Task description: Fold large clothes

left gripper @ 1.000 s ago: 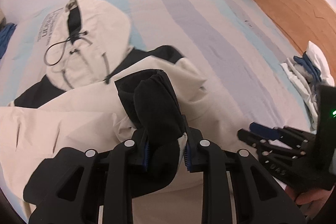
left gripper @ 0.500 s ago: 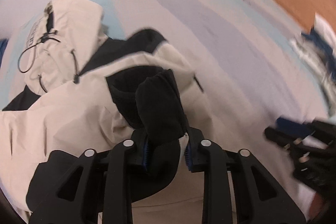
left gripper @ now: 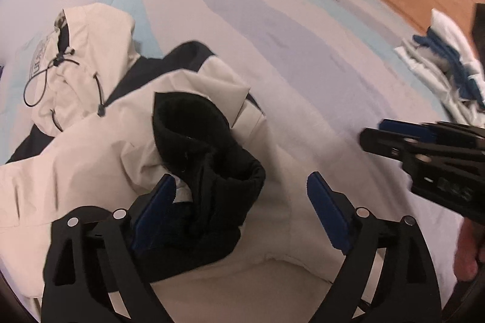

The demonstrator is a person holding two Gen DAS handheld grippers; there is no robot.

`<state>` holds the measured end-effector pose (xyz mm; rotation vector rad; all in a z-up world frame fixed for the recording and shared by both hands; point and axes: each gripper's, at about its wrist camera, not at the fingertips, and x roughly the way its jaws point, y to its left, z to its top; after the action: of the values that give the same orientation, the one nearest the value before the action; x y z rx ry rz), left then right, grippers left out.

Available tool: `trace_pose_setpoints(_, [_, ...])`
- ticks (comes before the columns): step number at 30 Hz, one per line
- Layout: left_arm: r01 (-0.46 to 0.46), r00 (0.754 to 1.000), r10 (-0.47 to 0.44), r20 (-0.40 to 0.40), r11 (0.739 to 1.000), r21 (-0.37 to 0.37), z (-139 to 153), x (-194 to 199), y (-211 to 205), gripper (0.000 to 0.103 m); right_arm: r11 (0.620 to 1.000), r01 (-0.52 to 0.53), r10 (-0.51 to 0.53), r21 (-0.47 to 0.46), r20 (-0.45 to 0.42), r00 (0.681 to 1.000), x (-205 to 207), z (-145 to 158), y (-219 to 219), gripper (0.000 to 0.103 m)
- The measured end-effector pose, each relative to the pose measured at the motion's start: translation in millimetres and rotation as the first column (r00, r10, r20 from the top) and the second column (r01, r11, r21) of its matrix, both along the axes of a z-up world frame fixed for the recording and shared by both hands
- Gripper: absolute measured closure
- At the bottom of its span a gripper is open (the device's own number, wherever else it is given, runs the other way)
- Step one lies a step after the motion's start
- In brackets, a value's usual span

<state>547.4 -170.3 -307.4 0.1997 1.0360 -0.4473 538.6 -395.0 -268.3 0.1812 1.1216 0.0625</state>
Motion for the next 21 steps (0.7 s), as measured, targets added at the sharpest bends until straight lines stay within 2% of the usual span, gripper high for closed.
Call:
trace_pose_setpoints(5, [-0.020, 1.000, 0.021, 0.020, 0.999, -0.033, 28.1, -15.1, 26.5, 0.010, 1.000, -0.029, 0.029, -0.002, 0.011, 1.000, 4.5, 13.9, 7.8, 0.070])
trace_pose_setpoints(8, [-0.068, 0.997, 0.068, 0.028, 0.997, -0.032, 40.6, -22.0, 61.7, 0.008, 0.993, -0.112, 0.110, 0.043, 0.050, 0.993, 8.5, 29.3, 27.8, 0.070])
trace_pose_setpoints(11, [-0.143, 0.989, 0.143, 0.035, 0.990, 0.003, 39.9, -23.3, 111.3, 0.007, 0.975, -0.206, 0.199, 0.084, 0.086, 0.976, 12.1, 40.0, 56.3, 0.070])
trace_pose_setpoints(15, [-0.287, 0.958, 0.288, 0.006, 0.956, 0.056, 24.1, -19.4, 192.1, 0.007, 0.939, -0.327, 0.316, 0.104, 0.109, 0.943, 18.2, 41.9, 114.4, 0.070])
trace_pose_setpoints(18, [-0.368, 0.930, 0.369, 0.011, 0.927, 0.075, 18.5, -19.3, 238.2, 0.007, 0.925, -0.371, 0.365, 0.085, 0.080, 0.927, 22.6, 27.2, 151.9, 0.070])
trace_pose_setpoints(21, [-0.407, 0.913, 0.407, 0.013, 0.910, 0.086, 12.2, -19.0, 270.5, 0.007, 0.920, -0.387, 0.384, 0.067, 0.045, 0.922, 26.9, 10.4, 175.5, 0.070])
